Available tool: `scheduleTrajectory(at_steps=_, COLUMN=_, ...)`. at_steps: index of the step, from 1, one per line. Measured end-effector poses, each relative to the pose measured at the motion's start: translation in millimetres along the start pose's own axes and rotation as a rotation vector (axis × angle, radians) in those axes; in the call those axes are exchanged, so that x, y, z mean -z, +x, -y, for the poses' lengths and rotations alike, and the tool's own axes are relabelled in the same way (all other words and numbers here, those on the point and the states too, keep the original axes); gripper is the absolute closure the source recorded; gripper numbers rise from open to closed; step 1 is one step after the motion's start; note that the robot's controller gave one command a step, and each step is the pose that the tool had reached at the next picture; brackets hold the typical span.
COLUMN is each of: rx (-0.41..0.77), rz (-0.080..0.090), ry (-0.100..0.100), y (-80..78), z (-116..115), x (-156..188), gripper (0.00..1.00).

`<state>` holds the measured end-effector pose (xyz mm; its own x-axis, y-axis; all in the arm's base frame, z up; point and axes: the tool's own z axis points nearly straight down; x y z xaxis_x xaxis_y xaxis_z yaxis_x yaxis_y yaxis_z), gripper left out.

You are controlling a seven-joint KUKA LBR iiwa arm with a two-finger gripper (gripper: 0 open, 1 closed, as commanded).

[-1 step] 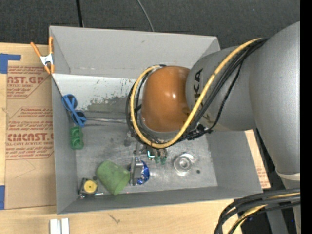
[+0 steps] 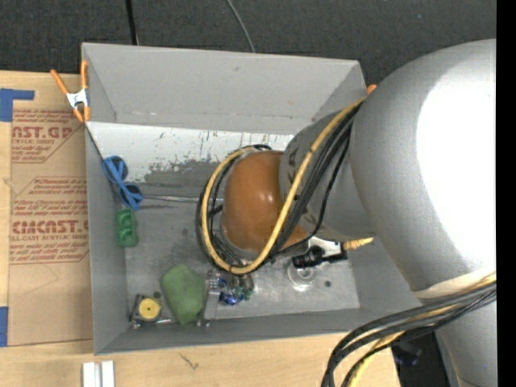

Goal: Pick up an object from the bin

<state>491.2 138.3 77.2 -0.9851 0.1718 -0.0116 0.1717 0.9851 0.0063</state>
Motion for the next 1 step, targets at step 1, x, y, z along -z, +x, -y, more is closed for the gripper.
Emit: scheduleTrajectory(at_steps=1, rx=-0.440, rz=-0.004, ry=0.004, y=-13.1, z=44.7, x=-4.4, gripper=0.00)
